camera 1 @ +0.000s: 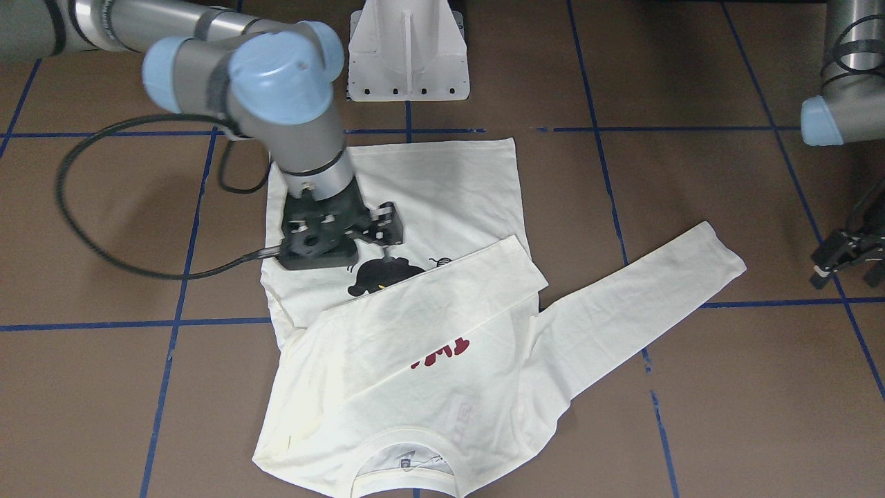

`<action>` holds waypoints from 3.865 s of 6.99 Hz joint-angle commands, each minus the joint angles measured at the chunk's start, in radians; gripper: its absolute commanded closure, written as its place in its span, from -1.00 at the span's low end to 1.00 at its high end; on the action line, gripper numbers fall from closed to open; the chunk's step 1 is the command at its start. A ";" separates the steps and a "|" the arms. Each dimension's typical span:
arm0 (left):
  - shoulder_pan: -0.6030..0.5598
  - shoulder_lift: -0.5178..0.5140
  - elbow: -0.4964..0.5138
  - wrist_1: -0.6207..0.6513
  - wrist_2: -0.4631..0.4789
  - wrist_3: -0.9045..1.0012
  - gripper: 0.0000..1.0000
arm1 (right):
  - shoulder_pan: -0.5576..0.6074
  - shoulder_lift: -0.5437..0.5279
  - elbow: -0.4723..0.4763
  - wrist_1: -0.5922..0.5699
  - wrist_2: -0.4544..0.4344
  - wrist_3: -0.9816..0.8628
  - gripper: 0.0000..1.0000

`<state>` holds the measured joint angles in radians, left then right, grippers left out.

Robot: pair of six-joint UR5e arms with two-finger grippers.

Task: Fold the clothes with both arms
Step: 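Release the sleeve near the far sleeve and raise the right gripper away, then lower the left gripper to the cuff of the sleeve nearest it and grasp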

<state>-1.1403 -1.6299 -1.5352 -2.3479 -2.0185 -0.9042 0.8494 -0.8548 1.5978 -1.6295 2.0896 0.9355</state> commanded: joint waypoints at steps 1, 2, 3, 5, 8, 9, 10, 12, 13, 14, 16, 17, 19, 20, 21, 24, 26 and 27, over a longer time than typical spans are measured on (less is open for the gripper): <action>0.190 0.064 -0.077 -0.019 0.149 -0.302 -1.00 | 0.143 -0.168 0.050 -0.020 0.124 -0.214 -1.00; 0.258 0.074 -0.077 -0.019 0.199 -0.361 -1.00 | 0.154 -0.200 0.054 -0.016 0.125 -0.263 -1.00; 0.269 0.087 -0.071 -0.014 0.195 -0.355 -1.00 | 0.154 -0.217 0.054 -0.007 0.124 -0.265 -1.00; 0.304 0.101 -0.059 -0.011 0.193 -0.355 -1.00 | 0.152 -0.217 0.056 -0.006 0.124 -0.262 -1.00; 0.304 0.101 -0.031 -0.011 0.190 -0.355 -0.99 | 0.151 -0.216 0.057 -0.006 0.122 -0.256 -1.00; 0.304 0.101 -0.028 -0.011 0.190 -0.355 -0.98 | 0.149 -0.216 0.057 -0.006 0.122 -0.254 -1.00; 0.304 0.101 -0.029 -0.013 0.189 -0.357 -0.95 | 0.149 -0.216 0.059 -0.006 0.122 -0.254 -1.00; 0.304 0.101 -0.031 -0.014 0.189 -0.367 -0.19 | 0.149 -0.217 0.066 -0.006 0.130 -0.253 -1.00; 0.304 0.101 -0.029 -0.014 0.190 -0.366 0.01 | 0.149 -0.217 0.068 -0.006 0.135 -0.253 -1.00; 0.304 0.101 -0.031 -0.014 0.190 -0.367 0.19 | 0.151 -0.219 0.076 -0.006 0.136 -0.253 -1.00; 0.304 0.101 -0.034 -0.016 0.189 -0.367 0.59 | 0.149 -0.220 0.074 -0.006 0.135 -0.253 -1.00; 0.304 0.101 -0.036 -0.016 0.187 -0.367 0.85 | 0.149 -0.221 0.074 -0.006 0.135 -0.253 -1.00; 0.304 0.101 -0.060 -0.014 0.185 -0.367 1.00 | 0.151 -0.222 0.074 -0.006 0.135 -0.256 -1.00; 0.303 0.101 -0.113 -0.002 0.181 -0.366 1.00 | 0.151 -0.242 0.086 -0.006 0.135 -0.257 -1.00; 0.297 0.085 -0.152 0.036 0.125 -0.352 1.00 | 0.152 -0.286 0.117 -0.006 0.135 -0.262 -1.00; 0.243 -0.218 -0.157 0.290 0.116 -0.293 1.00 | 0.188 -0.454 0.223 -0.006 0.129 -0.265 -1.00; 0.234 -0.492 -0.154 0.601 0.112 -0.231 1.00 | 0.224 -0.611 0.235 0.154 0.135 -0.280 -1.00; 0.234 -0.563 -0.155 0.607 0.077 -0.242 1.00 | 0.232 -0.644 0.238 0.184 0.144 -0.273 -1.00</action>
<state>-0.9036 -2.0788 -1.6898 -1.8053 -1.9130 -1.1479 1.0674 -1.4347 1.8311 -1.5094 2.2243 0.6584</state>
